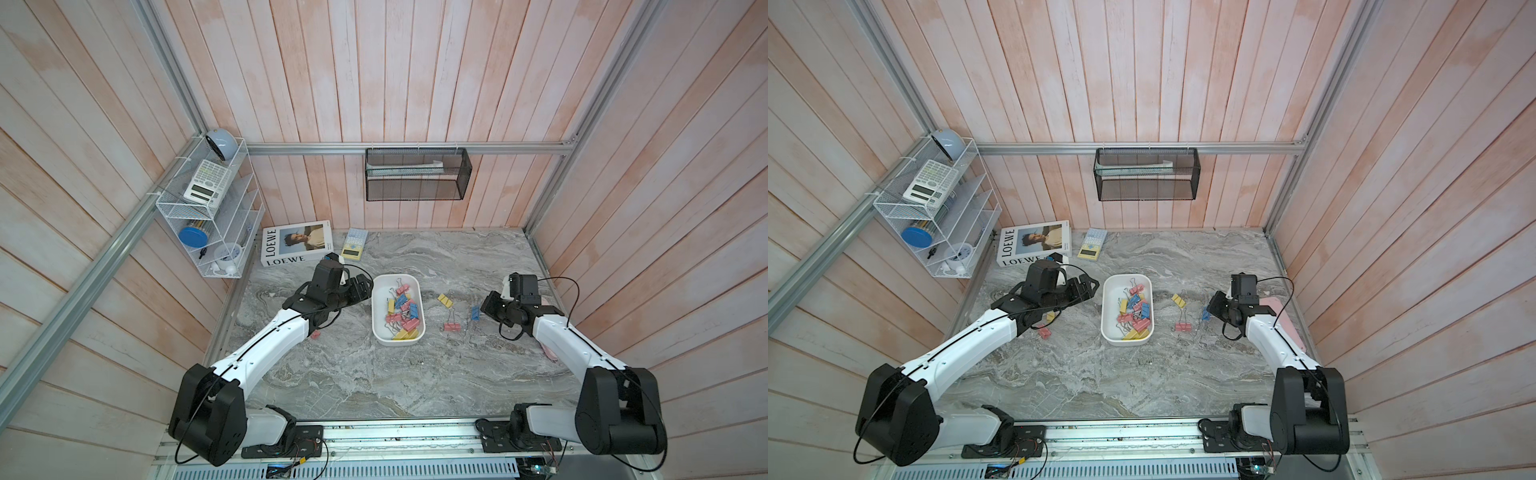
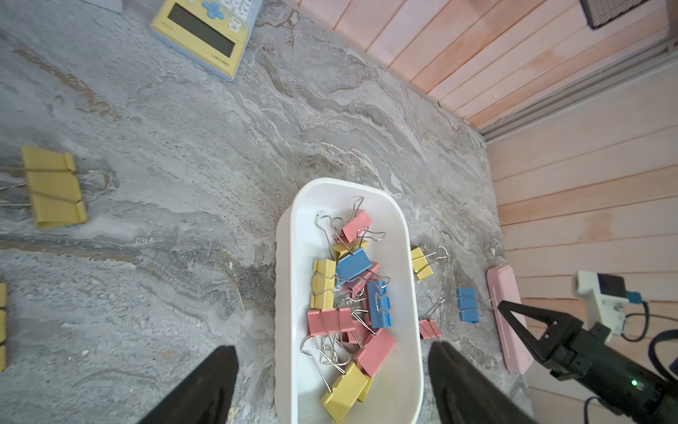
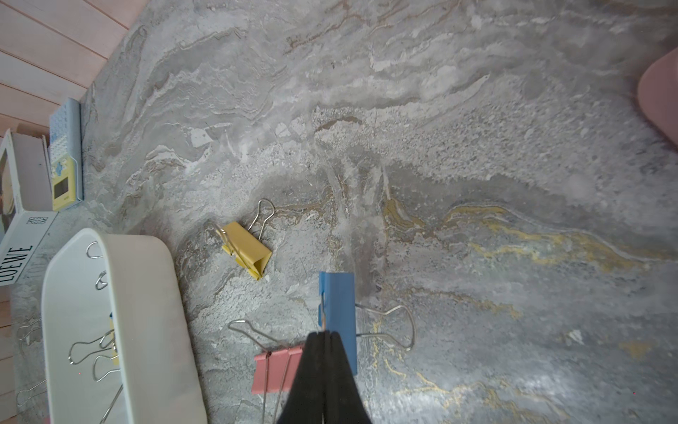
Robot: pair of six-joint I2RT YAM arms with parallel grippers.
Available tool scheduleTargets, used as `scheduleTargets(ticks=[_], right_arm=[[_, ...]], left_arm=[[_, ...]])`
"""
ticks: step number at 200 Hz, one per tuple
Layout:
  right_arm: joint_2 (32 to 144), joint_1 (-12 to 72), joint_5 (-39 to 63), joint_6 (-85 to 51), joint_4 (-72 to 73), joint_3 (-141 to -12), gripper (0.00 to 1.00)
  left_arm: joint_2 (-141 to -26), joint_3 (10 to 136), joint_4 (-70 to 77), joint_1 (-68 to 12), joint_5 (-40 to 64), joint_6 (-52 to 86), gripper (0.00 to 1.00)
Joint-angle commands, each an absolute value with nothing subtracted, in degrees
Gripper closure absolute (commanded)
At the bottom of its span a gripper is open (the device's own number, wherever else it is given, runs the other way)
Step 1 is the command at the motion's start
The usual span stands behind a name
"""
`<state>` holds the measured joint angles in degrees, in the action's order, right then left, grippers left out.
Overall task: Take out the binder clips from the storage box
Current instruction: Place the binder clip at the center of the board, then pick up the binder clip from the storage box.
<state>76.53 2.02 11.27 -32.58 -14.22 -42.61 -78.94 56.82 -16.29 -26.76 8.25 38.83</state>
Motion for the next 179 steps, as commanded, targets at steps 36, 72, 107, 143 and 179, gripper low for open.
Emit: scheduleTargets(ticks=[36,72,107,143,179], right_arm=[[78.93,1.69,14.84,-27.95,-17.45,-45.33,0.63],[75.43,1.72,14.54,-28.19,-19.48,-45.58,0.42],[71.29,1.72,13.93,-28.75,-21.77,-45.86,0.22],[67.57,1.68,13.28,-28.92,-24.24,-45.55,0.02],[65.51,1.69,13.62,-29.28,-25.09,-44.92,0.02]], left_arm=[[-89.8,69.08,-30.36,-33.08,0.29,32.19,0.33],[-97.12,75.91,-36.21,-36.32,-4.67,29.23,0.43],[-105.73,84.16,-42.57,-38.24,-6.74,26.99,0.62],[-110.81,88.56,-44.88,-39.37,-8.67,25.8,0.65],[-114.37,91.17,-45.71,-39.63,-9.35,24.18,0.67]])
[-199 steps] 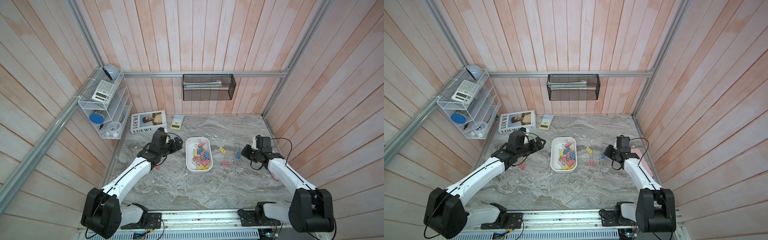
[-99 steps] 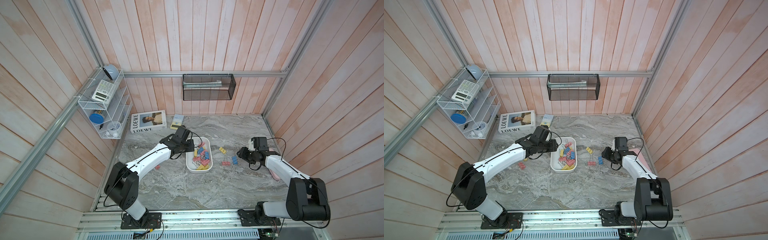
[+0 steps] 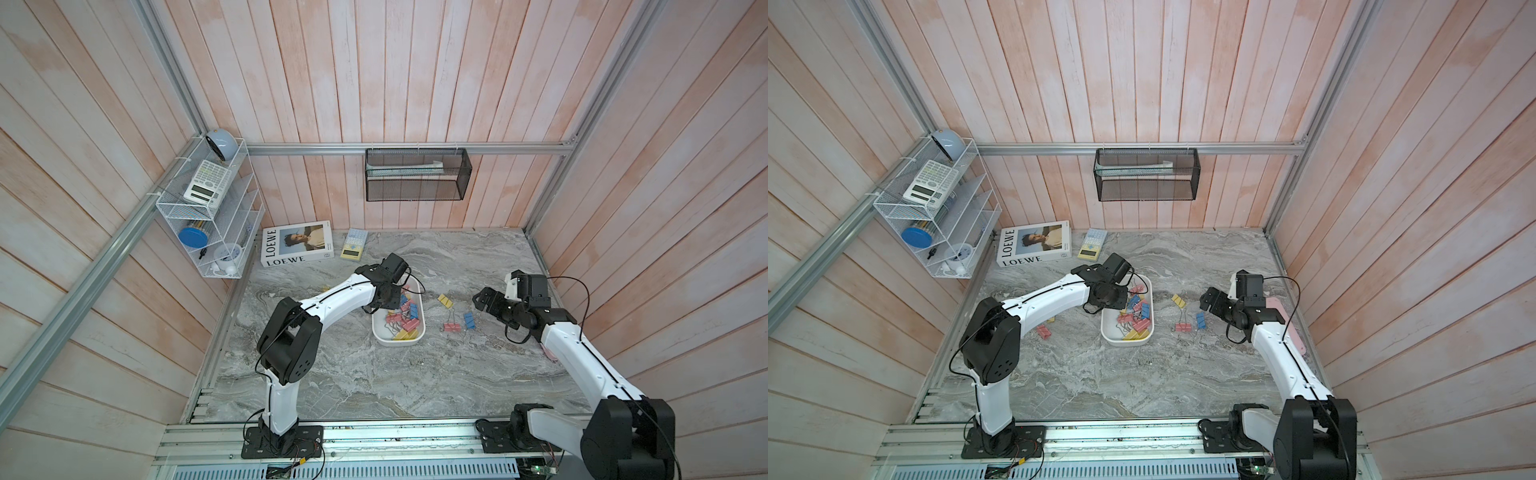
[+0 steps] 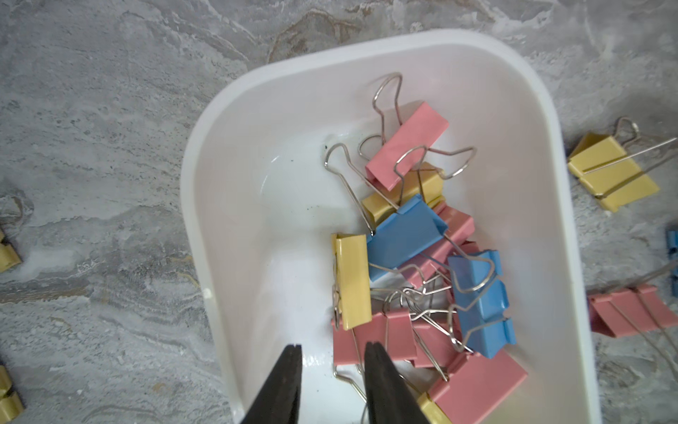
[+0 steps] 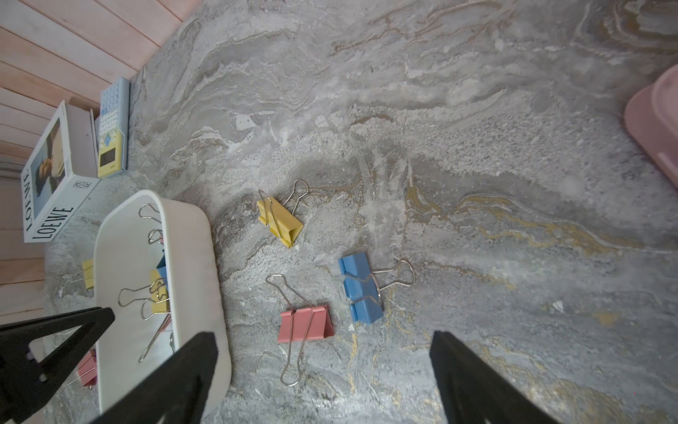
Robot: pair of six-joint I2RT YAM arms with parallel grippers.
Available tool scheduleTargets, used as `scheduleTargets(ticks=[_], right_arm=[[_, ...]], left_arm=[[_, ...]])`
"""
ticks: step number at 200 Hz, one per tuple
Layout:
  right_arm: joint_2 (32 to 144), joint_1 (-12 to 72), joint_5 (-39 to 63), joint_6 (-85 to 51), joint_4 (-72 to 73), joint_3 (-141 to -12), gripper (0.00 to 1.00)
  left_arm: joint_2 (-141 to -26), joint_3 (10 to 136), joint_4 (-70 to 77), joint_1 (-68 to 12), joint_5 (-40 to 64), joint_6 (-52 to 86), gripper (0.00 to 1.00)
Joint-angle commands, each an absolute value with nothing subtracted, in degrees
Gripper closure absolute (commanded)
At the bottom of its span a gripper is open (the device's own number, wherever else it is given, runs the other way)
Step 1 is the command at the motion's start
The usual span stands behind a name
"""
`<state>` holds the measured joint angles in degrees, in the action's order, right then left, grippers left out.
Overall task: Take out the binder clips from the storage box
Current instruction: Pick up the binder clip from the storage box.
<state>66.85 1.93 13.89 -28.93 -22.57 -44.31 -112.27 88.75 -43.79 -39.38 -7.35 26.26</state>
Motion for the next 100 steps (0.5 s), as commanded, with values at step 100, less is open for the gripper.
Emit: scheduleTargets(ticks=[100], right_arm=[[64.27,2.53,14.33,-29.53,-26.29,-46.22,0.02]], left_arm=[[-114.19,91.28,-44.56,-39.94,-12.13,24.43,1.0]])
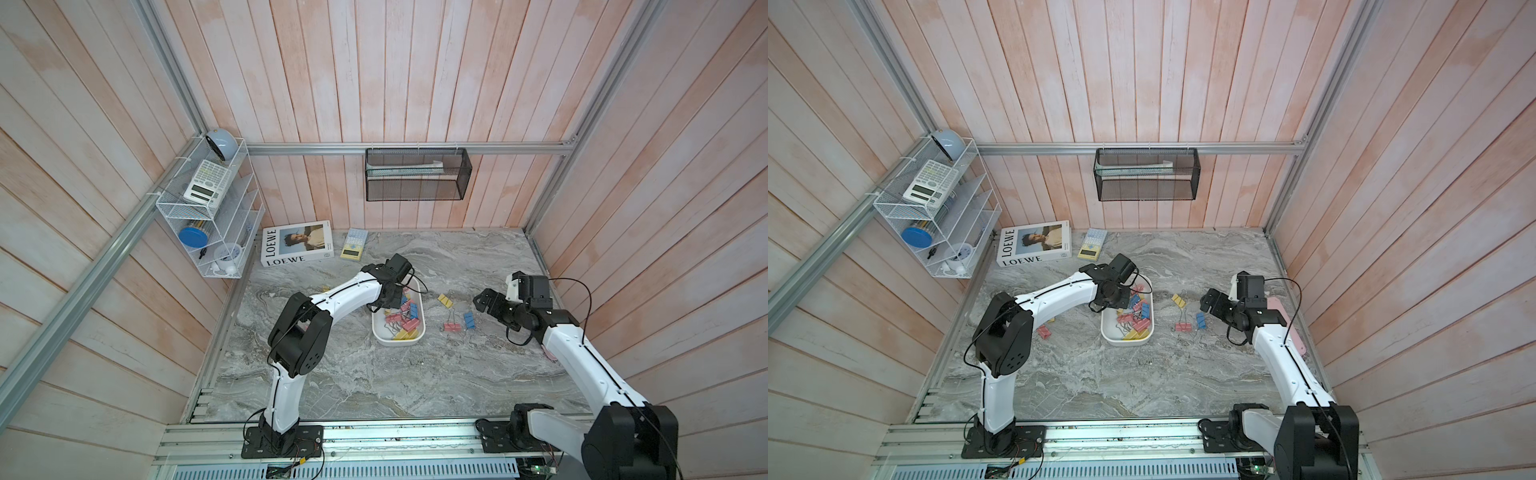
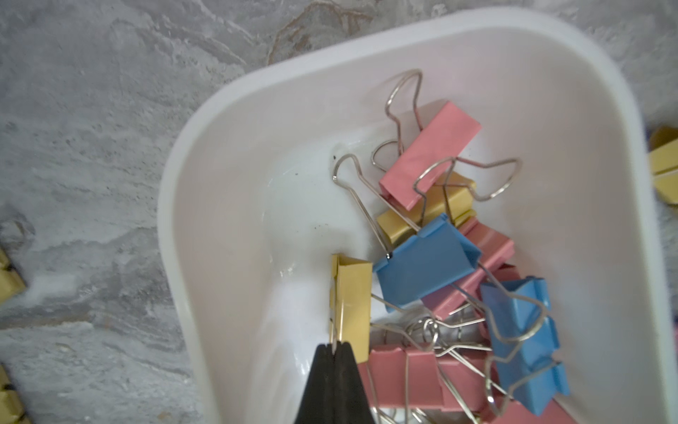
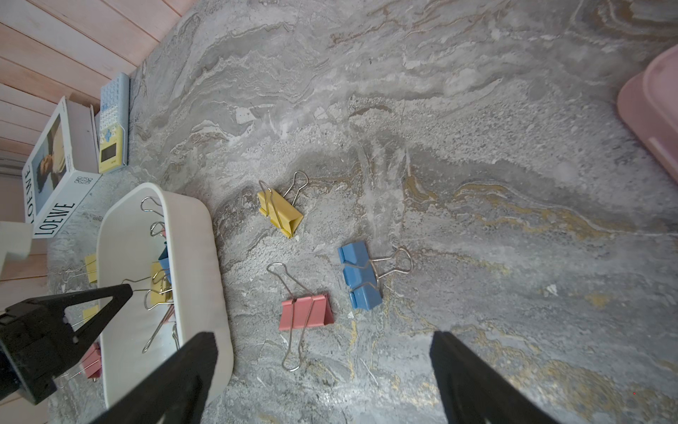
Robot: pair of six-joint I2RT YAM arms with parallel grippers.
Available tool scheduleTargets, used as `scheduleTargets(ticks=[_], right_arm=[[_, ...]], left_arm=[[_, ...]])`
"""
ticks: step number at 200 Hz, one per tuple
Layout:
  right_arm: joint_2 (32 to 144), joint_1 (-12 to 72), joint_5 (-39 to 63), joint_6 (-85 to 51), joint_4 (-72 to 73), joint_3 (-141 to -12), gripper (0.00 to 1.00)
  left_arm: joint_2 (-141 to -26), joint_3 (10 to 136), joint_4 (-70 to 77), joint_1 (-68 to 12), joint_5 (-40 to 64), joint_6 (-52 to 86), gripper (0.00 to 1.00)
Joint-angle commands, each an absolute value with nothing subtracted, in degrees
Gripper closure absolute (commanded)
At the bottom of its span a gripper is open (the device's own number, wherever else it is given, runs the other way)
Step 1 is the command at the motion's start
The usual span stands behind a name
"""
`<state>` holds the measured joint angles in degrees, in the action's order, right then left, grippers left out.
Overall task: Take out the binder clips from the storage box
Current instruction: Pick up the binder clip from the storage box, then place the binder clip at the center of the board.
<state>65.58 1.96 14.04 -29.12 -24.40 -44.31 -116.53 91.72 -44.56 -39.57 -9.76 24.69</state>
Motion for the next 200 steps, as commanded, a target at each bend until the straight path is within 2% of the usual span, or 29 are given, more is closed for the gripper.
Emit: scheduleTargets(ticks=[1,78,141,200], right_arm=[[64.26,2.63,14.28,-29.53,-26.28,-46.31,0.02],[67.0,10.0,10.35,-28.93,-27.22,-52.61,0.02],[71.37,16.86,7.37,-27.18,-29.21,-59.41,0.02],[74.46,22.37,6.24,-26.08,-30.07,-62.8,0.02]], left_arm=[[-114.05,91.25,-44.56,-39.92,-12.22,24.48,1.0],[-98.51,85.33,-46.08,-38.61,-23.14,26.33,1.0],[-83.67,69.4,-45.92,-29.45,-27.69,28.96,1.0],[-84.56,60.09,-42.14,-28.59,-29.09,30.29,1.0]])
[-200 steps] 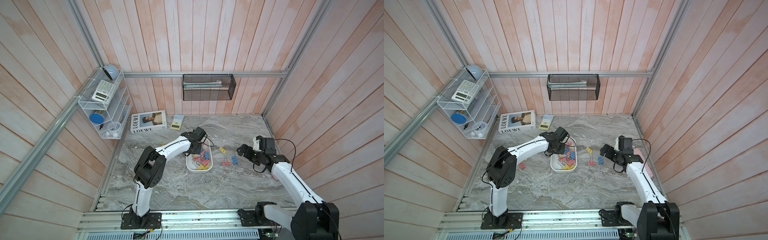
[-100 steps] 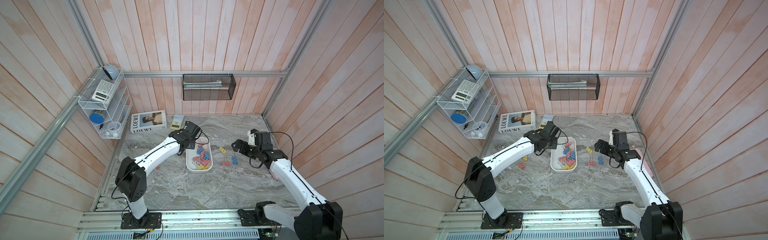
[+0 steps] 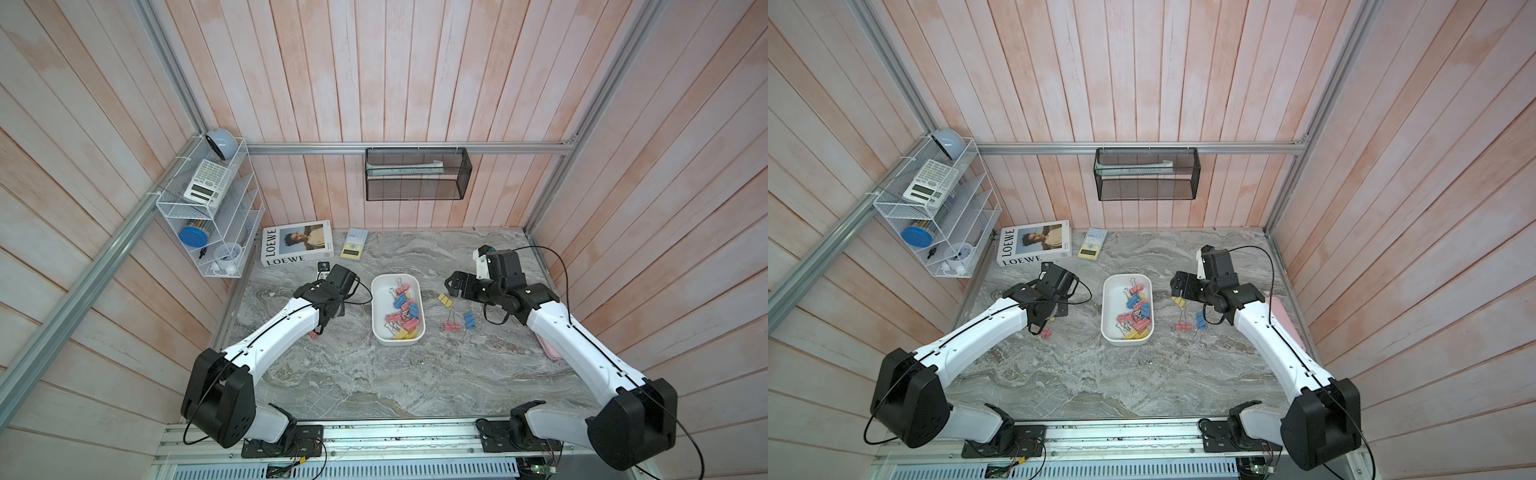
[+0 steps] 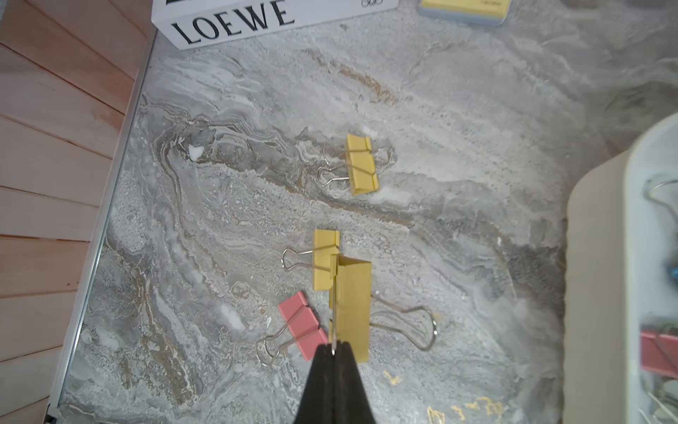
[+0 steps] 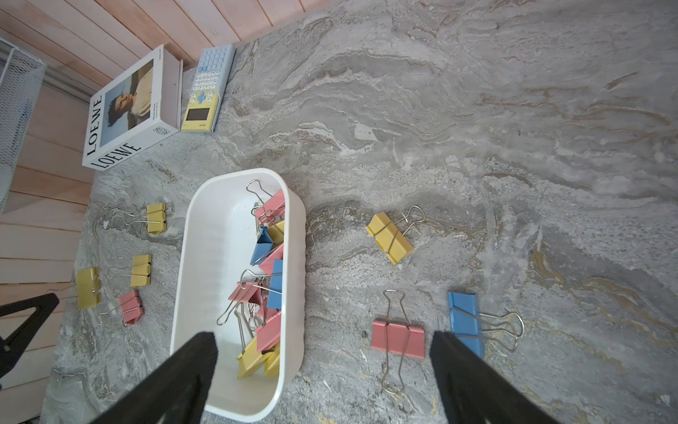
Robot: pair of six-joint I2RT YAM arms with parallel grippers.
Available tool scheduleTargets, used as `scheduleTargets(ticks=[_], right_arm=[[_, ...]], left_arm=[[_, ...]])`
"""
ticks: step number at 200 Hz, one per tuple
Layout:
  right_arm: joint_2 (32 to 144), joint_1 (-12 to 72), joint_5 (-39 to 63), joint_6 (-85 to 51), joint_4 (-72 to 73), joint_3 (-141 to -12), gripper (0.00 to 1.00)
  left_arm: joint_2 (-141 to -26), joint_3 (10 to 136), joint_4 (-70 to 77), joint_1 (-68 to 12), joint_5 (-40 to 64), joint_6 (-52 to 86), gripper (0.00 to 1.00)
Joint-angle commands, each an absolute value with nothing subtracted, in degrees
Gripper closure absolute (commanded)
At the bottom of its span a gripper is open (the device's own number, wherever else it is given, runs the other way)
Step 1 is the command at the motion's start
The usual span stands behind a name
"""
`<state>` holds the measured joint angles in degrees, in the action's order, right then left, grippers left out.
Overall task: Take out the binder clips from the storage box
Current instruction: Place the binder clip at the center of the board.
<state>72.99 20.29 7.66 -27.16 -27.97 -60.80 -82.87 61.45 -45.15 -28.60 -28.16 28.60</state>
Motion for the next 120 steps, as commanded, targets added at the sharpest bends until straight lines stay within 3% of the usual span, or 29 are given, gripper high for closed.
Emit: scheduleTargets(ticks=[1,74,120], right_arm=[[74.49,22.48,6.24,-26.14,-30.06,-62.82,0.02],[79.46,32.17,5.35,-28.29,-29.74,-64.24,0.02],[86.09,37.7,6.26,-30.85,-29.72,-66.96,0.02]], left_arm=[[-84.73,60.01,-42.08,-28.66,-29.05,30.4,1.0],[-92.84,59.28,-40.22,-30.03,-28.92,32.42,1.0],[-92.15,58.36,-38.32,-30.1,-24.48,35.14,0.63]])
